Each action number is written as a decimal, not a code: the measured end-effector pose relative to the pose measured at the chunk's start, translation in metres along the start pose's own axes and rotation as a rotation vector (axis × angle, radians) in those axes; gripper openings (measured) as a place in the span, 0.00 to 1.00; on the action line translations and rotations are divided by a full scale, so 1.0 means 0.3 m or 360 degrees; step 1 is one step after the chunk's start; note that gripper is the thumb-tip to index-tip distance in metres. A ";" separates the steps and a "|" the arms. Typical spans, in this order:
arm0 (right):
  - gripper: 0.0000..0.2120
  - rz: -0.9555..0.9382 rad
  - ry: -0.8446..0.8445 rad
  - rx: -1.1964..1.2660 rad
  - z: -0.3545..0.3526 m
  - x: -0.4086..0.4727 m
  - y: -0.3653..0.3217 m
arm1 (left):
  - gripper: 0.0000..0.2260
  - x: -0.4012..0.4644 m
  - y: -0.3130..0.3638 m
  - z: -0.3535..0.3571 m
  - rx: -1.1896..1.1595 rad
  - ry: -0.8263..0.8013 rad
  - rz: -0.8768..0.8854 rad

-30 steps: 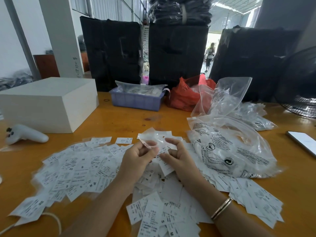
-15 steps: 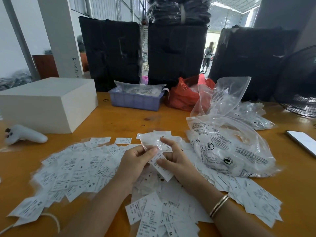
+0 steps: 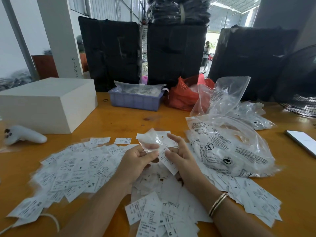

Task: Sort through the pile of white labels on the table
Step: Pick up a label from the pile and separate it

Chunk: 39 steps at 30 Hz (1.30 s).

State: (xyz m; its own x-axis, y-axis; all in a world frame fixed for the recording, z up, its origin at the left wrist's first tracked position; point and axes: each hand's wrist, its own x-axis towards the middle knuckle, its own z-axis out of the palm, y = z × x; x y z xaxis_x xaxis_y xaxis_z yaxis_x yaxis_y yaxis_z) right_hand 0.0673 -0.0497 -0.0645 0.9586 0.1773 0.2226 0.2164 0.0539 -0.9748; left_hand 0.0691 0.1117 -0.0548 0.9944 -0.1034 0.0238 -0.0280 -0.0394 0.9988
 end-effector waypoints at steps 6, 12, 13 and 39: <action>0.19 -0.0104 0.0022 -0.0241 0.014 -0.003 -0.006 | 0.03 0.004 -0.005 0.000 0.0093 0.0049 -0.0025; 0.21 -0.0051 -0.0141 -0.0297 0.024 -0.007 -0.008 | 0.05 -0.005 0.007 -0.003 0.0091 -0.0049 -0.0029; 0.22 -0.0038 -0.0143 -0.0289 0.022 -0.008 -0.010 | 0.06 -0.007 0.009 -0.002 0.0086 -0.0052 -0.0033; 0.22 0.0009 -0.0081 -0.0063 -0.002 0.000 -0.003 | 0.11 -0.011 0.001 0.012 0.0188 0.0007 0.0050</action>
State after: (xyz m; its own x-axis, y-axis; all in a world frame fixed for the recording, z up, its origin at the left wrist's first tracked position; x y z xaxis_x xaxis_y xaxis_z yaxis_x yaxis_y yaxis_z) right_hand 0.0671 -0.0505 -0.0636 0.9495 0.2273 0.2163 0.2189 0.0139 -0.9756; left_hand 0.0656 0.1084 -0.0548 0.9932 -0.1020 0.0554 -0.0707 -0.1532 0.9857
